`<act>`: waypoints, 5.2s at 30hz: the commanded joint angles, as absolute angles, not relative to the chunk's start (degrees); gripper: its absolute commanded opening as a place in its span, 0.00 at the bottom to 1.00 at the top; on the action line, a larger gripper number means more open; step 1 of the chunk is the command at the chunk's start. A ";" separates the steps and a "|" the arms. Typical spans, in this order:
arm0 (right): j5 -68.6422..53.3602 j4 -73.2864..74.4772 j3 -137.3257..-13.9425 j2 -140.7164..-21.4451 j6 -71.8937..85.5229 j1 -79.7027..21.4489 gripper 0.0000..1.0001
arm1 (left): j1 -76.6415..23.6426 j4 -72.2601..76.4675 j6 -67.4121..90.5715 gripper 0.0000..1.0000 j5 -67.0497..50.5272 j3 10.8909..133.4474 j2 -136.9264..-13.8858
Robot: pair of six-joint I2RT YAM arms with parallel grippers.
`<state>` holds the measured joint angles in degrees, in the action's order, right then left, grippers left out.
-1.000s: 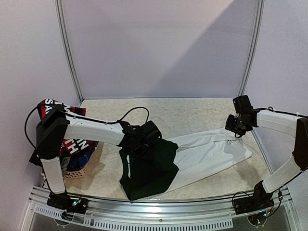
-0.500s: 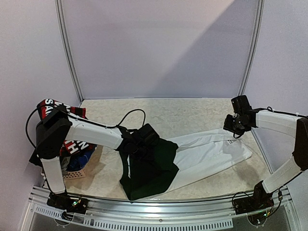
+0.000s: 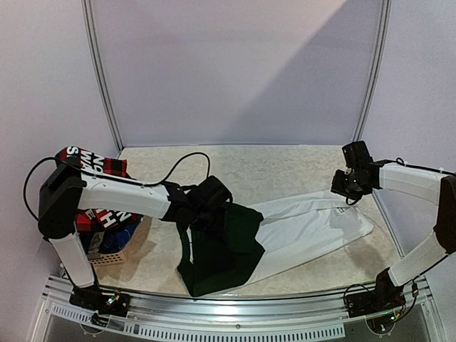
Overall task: Fold and stack the mixed laundry pile
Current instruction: Fold the 1/3-folded T-shirt at the center of the board, then rotate the rectangle-folded T-shirt at the center of the board.
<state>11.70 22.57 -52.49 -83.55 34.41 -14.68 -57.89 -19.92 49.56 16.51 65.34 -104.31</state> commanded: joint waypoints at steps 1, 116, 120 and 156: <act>13.70 24.58 -54.05 -81.59 33.67 -15.08 0.45 | -59.72 -23.89 50.16 0.00 19.24 65.08 -99.93; 1.35 18.62 -53.39 -101.22 31.16 -18.28 0.42 | -36.83 -30.05 24.35 0.00 26.60 115.83 -140.69; 0.62 18.35 -52.53 -102.09 31.83 -18.81 0.41 | -36.77 -30.74 24.14 0.00 26.70 116.96 -140.67; 8.09 32.54 -63.76 -90.08 35.21 -50.46 0.55 | -51.18 -41.47 34.09 0.51 37.51 79.66 -105.64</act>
